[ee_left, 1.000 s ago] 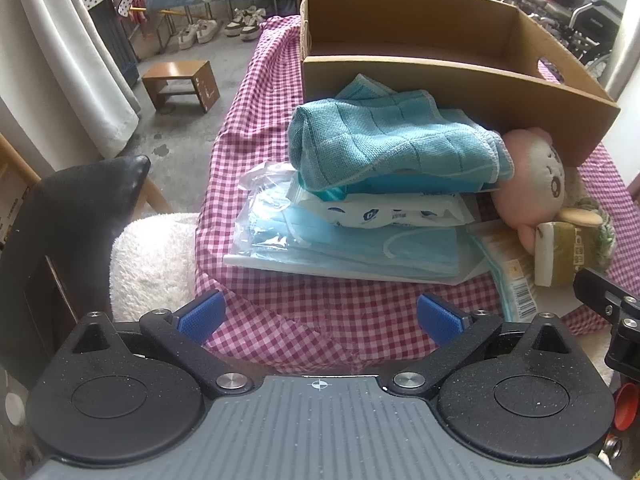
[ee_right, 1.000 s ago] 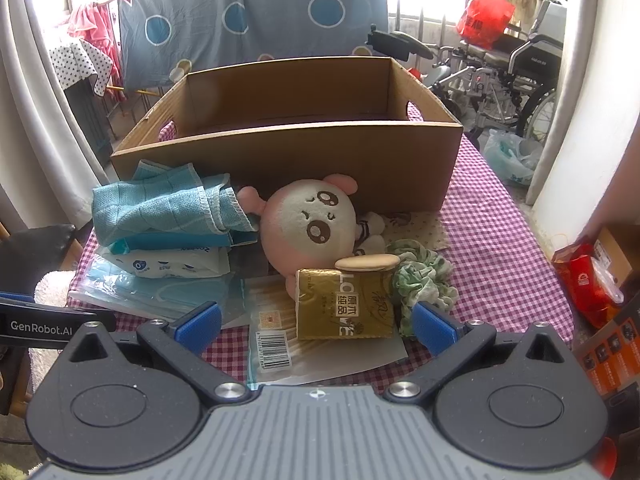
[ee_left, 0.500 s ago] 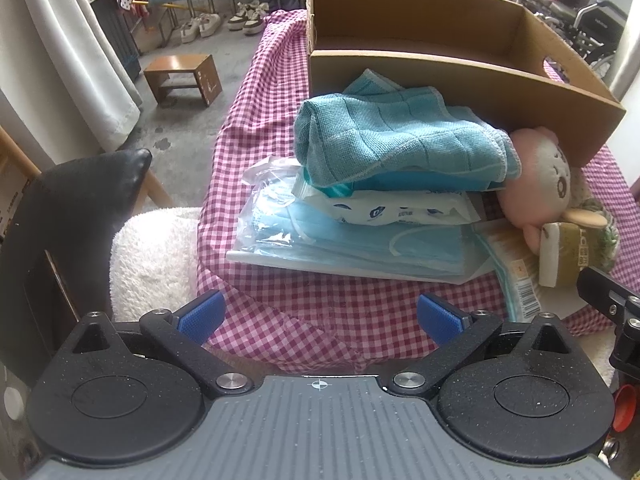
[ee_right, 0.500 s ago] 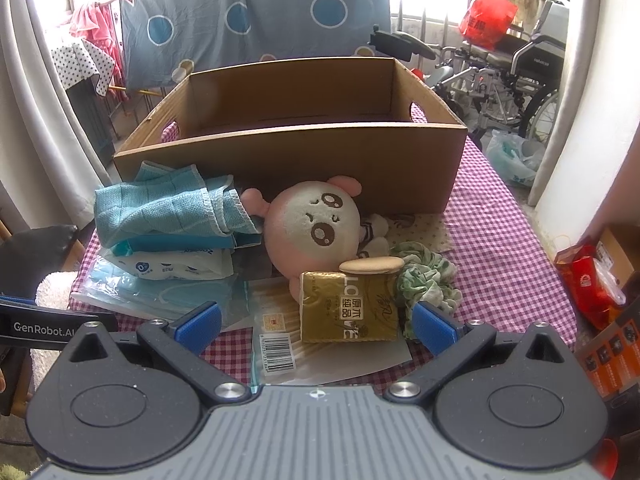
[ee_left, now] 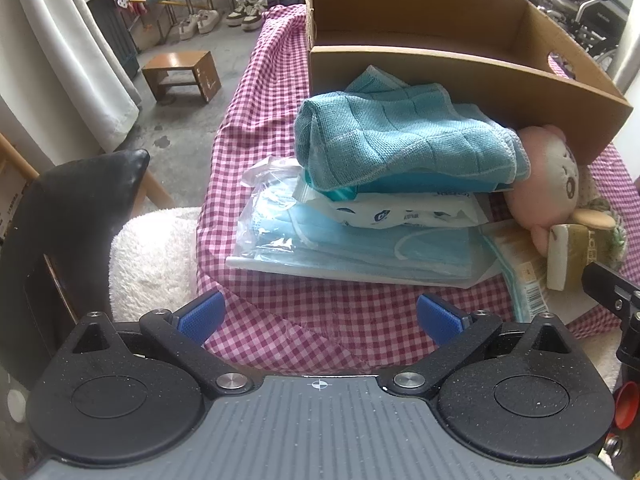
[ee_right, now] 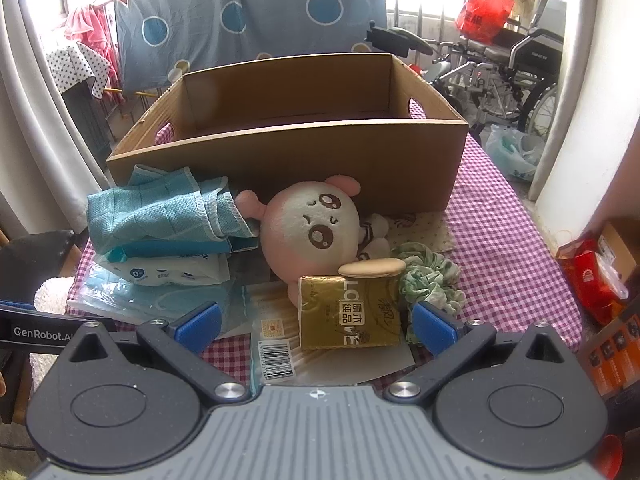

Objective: Organize soft objects
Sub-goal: 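Move the right gripper toward the teal towel on the stack, then grasp the teal towel with the right gripper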

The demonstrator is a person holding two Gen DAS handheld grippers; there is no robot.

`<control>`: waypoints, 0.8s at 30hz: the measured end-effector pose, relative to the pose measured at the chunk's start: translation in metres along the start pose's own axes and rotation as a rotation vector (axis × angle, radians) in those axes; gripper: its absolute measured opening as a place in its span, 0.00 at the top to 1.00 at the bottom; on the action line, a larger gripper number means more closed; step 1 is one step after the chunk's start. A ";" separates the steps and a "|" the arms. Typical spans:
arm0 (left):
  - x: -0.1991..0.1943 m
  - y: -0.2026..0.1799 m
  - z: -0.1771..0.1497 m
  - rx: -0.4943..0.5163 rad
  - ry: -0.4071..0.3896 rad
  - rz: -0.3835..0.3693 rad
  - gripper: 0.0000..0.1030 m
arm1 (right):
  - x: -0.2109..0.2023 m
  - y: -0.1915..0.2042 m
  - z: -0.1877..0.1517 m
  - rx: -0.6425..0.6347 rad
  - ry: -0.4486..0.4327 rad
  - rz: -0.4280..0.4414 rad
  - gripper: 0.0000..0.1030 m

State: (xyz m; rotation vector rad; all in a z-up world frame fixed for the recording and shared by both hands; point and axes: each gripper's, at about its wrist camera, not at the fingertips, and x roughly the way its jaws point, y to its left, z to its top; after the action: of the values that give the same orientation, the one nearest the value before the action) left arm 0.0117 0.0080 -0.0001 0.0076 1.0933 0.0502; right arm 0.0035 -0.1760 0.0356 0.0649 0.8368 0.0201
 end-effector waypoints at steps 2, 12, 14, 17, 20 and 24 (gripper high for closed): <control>0.002 0.001 0.002 -0.001 0.003 -0.002 0.01 | 0.002 0.001 0.002 -0.003 0.002 -0.004 0.00; -0.005 0.014 0.013 0.039 -0.122 -0.075 0.00 | -0.001 -0.006 0.017 0.051 -0.097 0.117 0.00; -0.009 0.023 0.015 0.033 -0.178 -0.115 0.00 | -0.007 -0.008 0.024 0.069 -0.166 0.189 0.00; -0.010 0.041 0.020 -0.016 -0.259 -0.214 0.01 | -0.008 -0.006 0.035 0.087 -0.227 0.276 0.00; -0.005 0.056 0.028 -0.069 -0.288 -0.319 0.02 | 0.007 -0.002 0.049 0.136 -0.194 0.384 0.00; 0.005 0.064 0.043 -0.083 -0.280 -0.382 0.07 | 0.037 0.005 0.059 0.200 -0.081 0.480 0.20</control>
State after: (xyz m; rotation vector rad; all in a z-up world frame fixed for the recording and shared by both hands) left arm 0.0495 0.0725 0.0172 -0.2608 0.7975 -0.2425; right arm 0.0721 -0.1722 0.0485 0.4515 0.7248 0.3827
